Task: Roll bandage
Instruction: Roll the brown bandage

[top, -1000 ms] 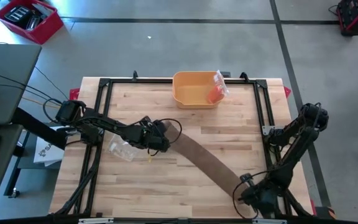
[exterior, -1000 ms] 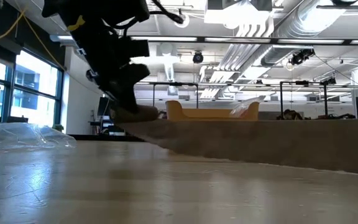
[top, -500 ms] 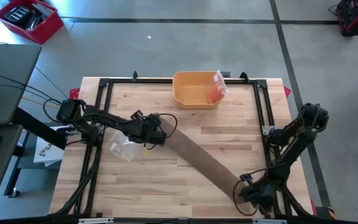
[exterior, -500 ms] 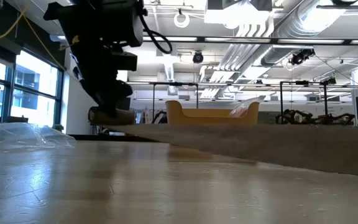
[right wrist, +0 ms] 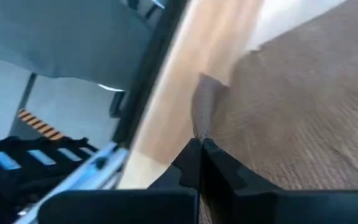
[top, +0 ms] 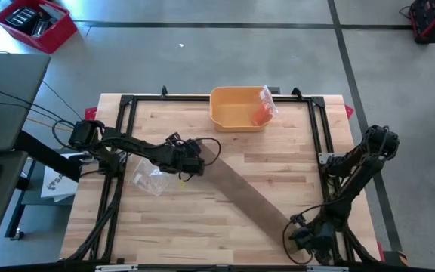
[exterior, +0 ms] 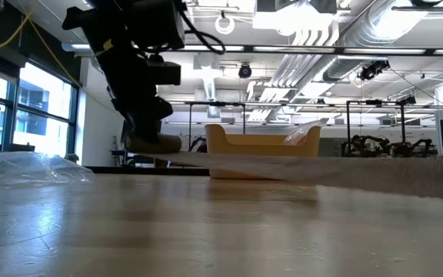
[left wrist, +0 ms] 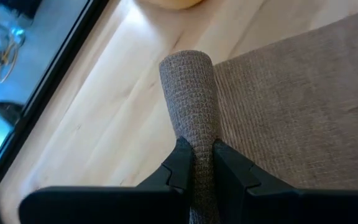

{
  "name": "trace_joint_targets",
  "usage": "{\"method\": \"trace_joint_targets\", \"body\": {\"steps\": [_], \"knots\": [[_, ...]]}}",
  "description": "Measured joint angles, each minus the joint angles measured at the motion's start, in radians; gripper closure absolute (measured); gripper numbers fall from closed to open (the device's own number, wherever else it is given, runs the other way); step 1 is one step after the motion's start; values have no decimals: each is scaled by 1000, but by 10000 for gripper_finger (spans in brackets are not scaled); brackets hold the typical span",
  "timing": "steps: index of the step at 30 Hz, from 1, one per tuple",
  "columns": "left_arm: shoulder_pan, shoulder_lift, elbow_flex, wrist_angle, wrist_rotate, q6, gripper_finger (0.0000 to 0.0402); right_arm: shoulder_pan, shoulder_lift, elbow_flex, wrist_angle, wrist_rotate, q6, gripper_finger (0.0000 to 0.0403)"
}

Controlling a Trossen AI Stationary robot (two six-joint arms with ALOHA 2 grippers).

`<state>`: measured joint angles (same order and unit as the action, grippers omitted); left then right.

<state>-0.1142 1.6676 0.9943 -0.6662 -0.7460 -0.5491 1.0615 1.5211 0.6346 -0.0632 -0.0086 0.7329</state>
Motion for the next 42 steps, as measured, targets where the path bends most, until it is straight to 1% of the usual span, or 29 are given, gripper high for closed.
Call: {"method": "trace_joint_targets", "body": {"steps": [3,5,7,10,14,16,17,19,21,23,24,25,26,27,29,30,33,35,38,40,42], "knots": [[-19,0,0,35,3,28,367,-35,0,0,-54,-13,-2,400],[-31,0,0,43,3,30,367,-62,-2,0,-76,-53,-13,387],[-41,0,0,43,3,30,367,-94,-15,0,-115,-105,-15,364],[-55,0,0,43,3,30,367,-147,-64,0,-194,-169,-35,318],[-75,0,0,44,2,30,367,-198,-200,13,-338,-152,-65,269],[-88,0,0,44,1,30,367,-215,-276,40,-421,-89,-88,257],[-95,0,-1,47,0,30,367,-224,-313,52,-449,-41,-110,255],[-114,0,-1,71,-11,38,367,-237,-382,59,-449,84,-179,252],[-141,0,-1,121,-25,79,367,-257,-434,49,-408,221,-280,251],[-166,0,-1,179,-27,127,367,-308,-465,22,-347,339,-369,251],[-179,0,-1,205,-27,145,367,-348,-472,3,-302,373,-421,251],[-192,0,-1,229,-27,161,367,-393,-475,-23,-234,385,-475,251],[-204,0,-1,253,-27,175,367,-439,-475,-53,-138,377,-527,251],[-215,0,-1,276,-27,194,367,-491,-475,-84,-33,343,-580,251],[-237,0,-1,321,-28,244,367,-605,-460,-146,192,231,-657,250],[-250,0,-1,342,-28,279,367,-661,-448,-172,280,174,-687,249],[-280,0,-1,394,-26,359,367,-809,-386,-217,472,65,-762,237],[-296,0,-1,425,-26,391,367,-874,-329,-217,581,-13,-813,224],[-317,0,-1,463,-7,469,367,-928,-219,-191,670,-115,-841,202],[-331,0,-1,463,10,522,367,-942,-142,-165,699,-155,-848,187],[-342,0,-1,463,4,541,367,-942,-67,-143,725,-159,-865,177]]}}
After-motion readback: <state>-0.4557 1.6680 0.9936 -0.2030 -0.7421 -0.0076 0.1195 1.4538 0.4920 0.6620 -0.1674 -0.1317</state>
